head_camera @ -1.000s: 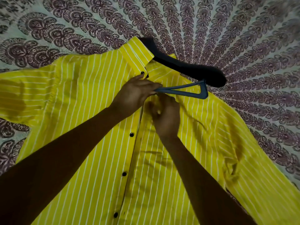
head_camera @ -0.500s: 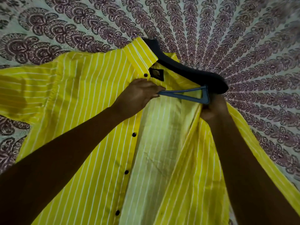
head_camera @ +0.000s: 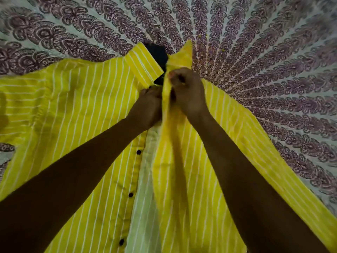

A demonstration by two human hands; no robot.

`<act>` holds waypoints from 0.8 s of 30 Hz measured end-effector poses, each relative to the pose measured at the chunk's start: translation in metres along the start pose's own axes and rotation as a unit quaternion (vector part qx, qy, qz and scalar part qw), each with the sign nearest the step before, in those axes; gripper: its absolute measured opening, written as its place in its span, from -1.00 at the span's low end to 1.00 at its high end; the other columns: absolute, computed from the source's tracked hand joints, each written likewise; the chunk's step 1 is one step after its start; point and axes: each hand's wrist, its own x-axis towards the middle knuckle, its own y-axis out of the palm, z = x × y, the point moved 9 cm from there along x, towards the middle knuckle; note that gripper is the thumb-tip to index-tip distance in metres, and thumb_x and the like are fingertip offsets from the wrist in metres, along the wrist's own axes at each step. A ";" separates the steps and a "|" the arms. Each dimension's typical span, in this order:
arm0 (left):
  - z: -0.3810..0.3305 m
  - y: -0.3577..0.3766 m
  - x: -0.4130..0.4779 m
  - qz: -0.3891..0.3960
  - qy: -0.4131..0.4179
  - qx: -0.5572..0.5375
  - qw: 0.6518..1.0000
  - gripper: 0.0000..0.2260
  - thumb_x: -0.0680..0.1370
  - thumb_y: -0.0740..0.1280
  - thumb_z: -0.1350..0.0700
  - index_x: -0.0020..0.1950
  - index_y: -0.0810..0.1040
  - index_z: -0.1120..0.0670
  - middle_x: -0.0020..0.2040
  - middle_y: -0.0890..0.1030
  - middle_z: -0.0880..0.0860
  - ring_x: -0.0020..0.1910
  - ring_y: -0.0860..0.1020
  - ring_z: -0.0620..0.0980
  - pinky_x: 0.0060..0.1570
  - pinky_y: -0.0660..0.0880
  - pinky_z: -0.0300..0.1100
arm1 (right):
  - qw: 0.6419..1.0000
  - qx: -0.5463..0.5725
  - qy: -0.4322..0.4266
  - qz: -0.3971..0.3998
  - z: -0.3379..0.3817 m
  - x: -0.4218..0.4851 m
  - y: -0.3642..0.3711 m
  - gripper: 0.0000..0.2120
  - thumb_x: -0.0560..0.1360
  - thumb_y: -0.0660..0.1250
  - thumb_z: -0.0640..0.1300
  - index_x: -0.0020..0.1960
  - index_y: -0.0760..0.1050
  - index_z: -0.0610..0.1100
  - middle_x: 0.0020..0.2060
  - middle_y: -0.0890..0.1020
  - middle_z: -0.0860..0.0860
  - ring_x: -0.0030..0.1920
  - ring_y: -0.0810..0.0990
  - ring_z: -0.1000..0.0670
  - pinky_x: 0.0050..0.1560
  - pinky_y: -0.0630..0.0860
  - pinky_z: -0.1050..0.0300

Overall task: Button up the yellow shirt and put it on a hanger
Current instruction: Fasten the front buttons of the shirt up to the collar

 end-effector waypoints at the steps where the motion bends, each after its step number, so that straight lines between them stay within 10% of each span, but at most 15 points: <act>1: 0.015 -0.005 0.001 -0.032 -0.064 -0.031 0.997 -0.66 0.56 0.04 0.14 0.23 0.42 0.26 0.15 0.51 0.24 0.06 0.56 0.01 -0.18 0.38 -0.47 | 0.998 -0.039 0.011 0.054 -0.006 -0.002 0.015 -0.82 0.48 0.29 -0.17 -0.22 0.57 -0.23 -0.33 0.57 -0.01 -0.27 0.53 0.18 -0.09 0.52 0.13; 3: 0.028 -0.003 -0.003 -0.012 -0.108 -0.025 0.994 -0.63 0.64 -0.01 0.13 0.36 0.29 0.31 0.32 0.40 0.24 0.02 0.47 -0.44 -0.13 0.32 -0.64 | 0.997 -0.040 0.036 0.059 -0.013 -0.004 0.012 -0.79 0.45 0.28 -0.03 -0.34 0.52 -0.05 -0.38 0.57 -0.04 -0.28 0.54 -0.02 -0.15 0.51 -0.06; 5: 0.038 -0.005 -0.010 0.001 -0.148 -0.142 0.979 -0.60 0.58 0.11 0.06 0.28 0.42 0.30 0.26 0.47 0.30 0.11 0.54 -0.20 0.18 0.39 -0.38 | 0.998 -0.046 0.015 -0.041 -0.017 -0.005 -0.029 -0.82 0.45 0.22 -0.03 -0.27 0.53 -0.02 -0.32 0.62 -0.08 -0.26 0.56 -0.06 -0.15 0.49 -0.02; 8: 0.045 -0.038 -0.019 -0.162 -0.194 -0.289 0.923 -0.73 0.54 0.16 0.17 0.18 0.52 0.19 -0.01 0.65 0.14 -0.03 0.58 -0.07 -0.01 0.39 -0.48 | 0.951 -0.240 -0.039 -0.192 -0.027 -0.014 -0.099 -0.71 0.52 0.17 -0.09 0.10 0.55 -0.22 0.01 0.64 -0.18 0.03 0.59 -0.15 0.11 0.41 0.03; 11: 0.062 -0.033 -0.024 -0.228 -0.302 -0.463 0.802 -0.83 0.63 0.10 0.13 0.16 0.42 0.05 -0.27 0.61 -0.06 -0.33 0.56 -0.08 -0.25 0.50 -0.20 | 0.900 -0.428 -0.012 -0.081 -0.061 -0.024 -0.095 -0.47 0.56 0.07 0.11 0.44 0.26 -0.13 0.43 0.31 -0.18 0.44 0.21 -0.26 0.45 0.06 -0.11; 16: 0.038 -0.029 -0.009 -0.057 -0.246 -0.212 0.944 -0.62 0.37 0.48 0.17 0.16 0.55 0.03 -0.17 0.58 0.10 -0.22 0.55 -0.02 -0.05 0.49 -0.08 | 0.819 -0.565 -0.097 0.030 -0.065 -0.048 -0.057 -0.35 0.53 0.06 0.29 0.51 0.06 0.02 0.52 0.05 -0.10 0.49 -0.01 -0.31 0.40 -0.18 -0.32; 24: 0.018 -0.019 -0.043 -0.093 -0.187 0.149 0.967 -0.52 0.54 0.18 -0.11 0.41 0.33 0.07 0.46 0.27 0.15 0.36 0.29 0.24 0.29 0.15 0.07 | 0.812 -0.574 -0.098 0.031 -0.054 -0.051 -0.039 -0.20 0.44 0.04 0.40 0.50 0.08 -0.07 0.51 0.04 -0.20 0.50 -0.04 -0.29 0.37 -0.23 -0.36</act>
